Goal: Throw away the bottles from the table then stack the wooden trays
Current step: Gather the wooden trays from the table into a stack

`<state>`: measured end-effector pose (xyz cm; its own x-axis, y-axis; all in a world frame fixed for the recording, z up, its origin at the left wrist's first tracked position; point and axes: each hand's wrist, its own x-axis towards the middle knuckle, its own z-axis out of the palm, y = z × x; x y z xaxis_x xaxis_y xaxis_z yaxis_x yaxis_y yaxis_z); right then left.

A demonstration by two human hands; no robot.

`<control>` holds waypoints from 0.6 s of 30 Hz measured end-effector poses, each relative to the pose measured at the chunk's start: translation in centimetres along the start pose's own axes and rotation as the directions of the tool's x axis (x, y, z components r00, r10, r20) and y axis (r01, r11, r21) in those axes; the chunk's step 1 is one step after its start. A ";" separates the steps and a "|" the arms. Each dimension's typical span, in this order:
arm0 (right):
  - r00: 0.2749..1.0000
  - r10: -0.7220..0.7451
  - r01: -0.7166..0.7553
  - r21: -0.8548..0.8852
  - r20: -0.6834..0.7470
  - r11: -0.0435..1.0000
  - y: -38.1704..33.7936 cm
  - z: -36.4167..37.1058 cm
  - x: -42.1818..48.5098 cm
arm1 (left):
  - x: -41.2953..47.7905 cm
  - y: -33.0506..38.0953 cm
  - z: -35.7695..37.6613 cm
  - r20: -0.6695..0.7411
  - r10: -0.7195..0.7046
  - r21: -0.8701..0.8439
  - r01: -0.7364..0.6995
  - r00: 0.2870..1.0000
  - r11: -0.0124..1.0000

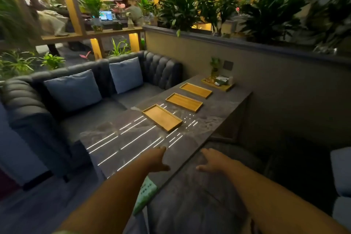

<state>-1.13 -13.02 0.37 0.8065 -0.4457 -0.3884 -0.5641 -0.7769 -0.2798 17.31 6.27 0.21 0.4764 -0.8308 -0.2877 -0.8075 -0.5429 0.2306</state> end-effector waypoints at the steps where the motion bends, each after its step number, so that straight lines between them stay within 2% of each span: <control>1: 1.000 -0.014 0.014 0.002 0.005 1.000 1.0 -0.9 1.6 | 1.8 0.4 -0.3 -0.004 -0.011 0.000 0.011 1.000 1.000; 12: 0.980 -0.146 0.154 -0.050 0.135 0.987 8.8 -9.0 16.7 | 16.8 4.8 -1.5 0.042 -0.180 -0.170 0.185 0.983 0.968; 18: 0.965 -0.182 0.200 -0.080 0.188 0.977 10.0 -10.3 23.5 | 21.9 3.5 -1.9 0.055 -0.241 -0.145 0.246 0.969 0.958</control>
<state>13.99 -35.83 -2.53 0.8480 -0.2052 -0.4887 -0.3753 -0.8835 -0.2803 25.59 -14.06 -3.56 0.6370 -0.6677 -0.3852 -0.6060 -0.7426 0.2851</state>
